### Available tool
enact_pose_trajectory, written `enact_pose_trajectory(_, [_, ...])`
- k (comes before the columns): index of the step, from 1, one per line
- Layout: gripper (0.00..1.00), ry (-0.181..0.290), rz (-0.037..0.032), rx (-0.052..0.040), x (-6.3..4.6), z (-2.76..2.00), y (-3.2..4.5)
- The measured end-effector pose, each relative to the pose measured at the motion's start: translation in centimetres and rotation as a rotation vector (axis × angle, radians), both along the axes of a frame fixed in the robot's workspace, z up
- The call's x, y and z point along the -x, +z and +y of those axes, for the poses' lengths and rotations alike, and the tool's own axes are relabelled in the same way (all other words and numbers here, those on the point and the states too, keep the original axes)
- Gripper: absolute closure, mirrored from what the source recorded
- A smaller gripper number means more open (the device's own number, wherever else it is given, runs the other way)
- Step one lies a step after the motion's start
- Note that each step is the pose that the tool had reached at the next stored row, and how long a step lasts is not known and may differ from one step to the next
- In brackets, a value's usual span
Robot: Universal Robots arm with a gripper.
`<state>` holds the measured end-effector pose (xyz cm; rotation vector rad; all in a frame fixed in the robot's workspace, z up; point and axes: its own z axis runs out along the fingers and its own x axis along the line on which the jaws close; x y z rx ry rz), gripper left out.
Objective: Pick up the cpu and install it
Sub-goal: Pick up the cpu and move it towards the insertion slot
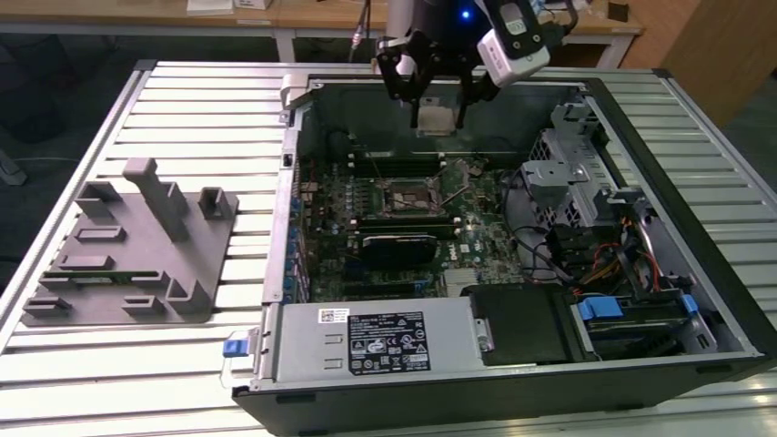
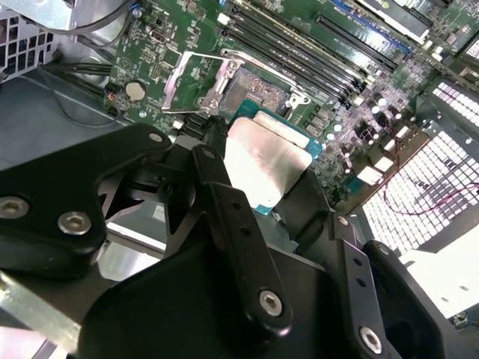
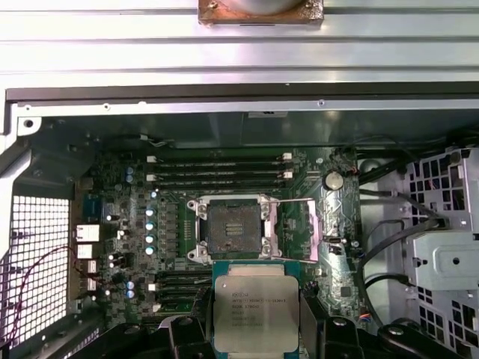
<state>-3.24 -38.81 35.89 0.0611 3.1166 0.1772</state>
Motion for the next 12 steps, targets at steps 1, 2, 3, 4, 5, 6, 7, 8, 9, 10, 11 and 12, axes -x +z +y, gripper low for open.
enact_pose_trajectory(1, [0.45, 0.000, 0.0000, 0.0002, 0.00, 0.00, -0.04])
enact_pose_trajectory(2, [0.45, 0.000, 0.0000, 0.0004, 0.00, 0.00, -0.09])
enact_pose_trajectory(3, [0.45, 0.000, 0.0000, 0.0006, 0.01, 0.00, -0.14])
enact_pose_trajectory(4, [0.45, 0.000, -0.0001, 0.0010, 0.01, 0.00, -0.19])
enact_pose_trajectory(5, [0.45, 0.000, 0.0000, 0.0017, 0.01, 0.00, -0.23])
enact_pose_trajectory(6, [0.45, 0.000, -0.0001, 0.0022, 0.01, 0.00, -0.29])
enact_pose_trajectory(7, [0.45, 0.000, 0.0000, 0.0028, 0.01, 0.00, -0.34])
enact_pose_trajectory(8, [0.45, 0.000, 0.0000, 0.0033, 0.01, 0.00, -0.39])
enact_pose_trajectory(9, [0.45, 0.000, -0.0001, 0.0037, 0.01, 0.00, -0.44])
enact_pose_trajectory(10, [0.45, 0.000, 0.0000, 0.0043, 0.02, 0.00, -0.48])
enact_pose_trajectory(11, [0.45, 0.000, 0.0000, 0.0046, 0.02, 0.00, -0.53])
enact_pose_trajectory(12, [0.45, 0.000, 0.0000, 0.0050, 0.02, 0.00, -0.58])
